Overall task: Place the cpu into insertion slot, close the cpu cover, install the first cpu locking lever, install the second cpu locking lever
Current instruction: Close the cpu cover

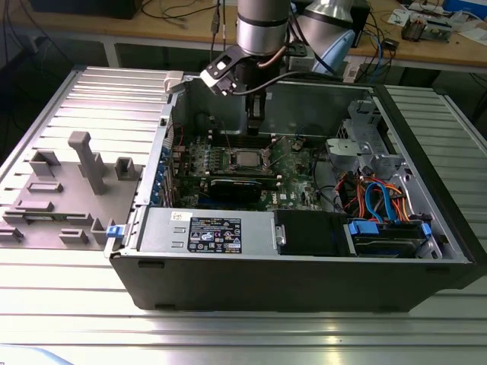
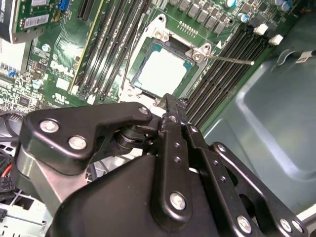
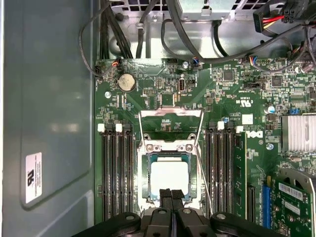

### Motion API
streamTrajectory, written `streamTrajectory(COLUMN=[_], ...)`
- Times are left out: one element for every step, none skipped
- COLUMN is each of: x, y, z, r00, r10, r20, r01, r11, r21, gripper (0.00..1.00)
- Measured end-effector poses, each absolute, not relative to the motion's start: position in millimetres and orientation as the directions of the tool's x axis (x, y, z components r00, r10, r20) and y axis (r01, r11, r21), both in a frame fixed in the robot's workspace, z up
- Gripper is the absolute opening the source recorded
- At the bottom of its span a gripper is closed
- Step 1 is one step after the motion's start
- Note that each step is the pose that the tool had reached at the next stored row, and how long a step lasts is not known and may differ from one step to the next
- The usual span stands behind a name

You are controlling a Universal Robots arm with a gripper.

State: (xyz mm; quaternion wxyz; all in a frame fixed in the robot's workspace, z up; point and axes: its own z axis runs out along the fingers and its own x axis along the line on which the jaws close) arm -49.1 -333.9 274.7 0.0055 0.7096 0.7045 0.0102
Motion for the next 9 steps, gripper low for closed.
streamTrajectory(x=[-46.9, -45.4, -42.4, -38.1, -35.5, -34.6, -34.5, -34.5, -34.4], y=[-333.9, -333.9, -333.9, -333.9, -333.9, -333.9, -333.9, -333.9, -333.9], z=[274.7, 274.7, 274.7, 274.7, 274.8, 274.7, 274.7, 274.7, 274.7], r00=[0.007, 0.007, 0.007, 0.007, 0.004, -0.006, -0.013, -0.016, -0.017], r10=[1.000, 1.000, 1.000, 1.000, 1.000, 1.000, 1.000, 1.000, 1.000], r20=[0.007, 0.007, 0.007, 0.007, 0.007, 0.007, 0.007, 0.007, 0.007], r01=[1.000, 1.000, 1.000, 1.000, 1.000, 1.000, 1.000, 1.000, 1.000], r11=[-0.007, -0.007, -0.007, -0.007, -0.004, 0.006, 0.013, 0.016, 0.017], r21=[0.019, 0.016, 0.012, 0.007, 0.005, 0.004, 0.004, 0.004, 0.004], gripper=[0.11, 0.11, 0.11, 0.11, 0.11, 0.11, 0.11, 0.11, 0.11])
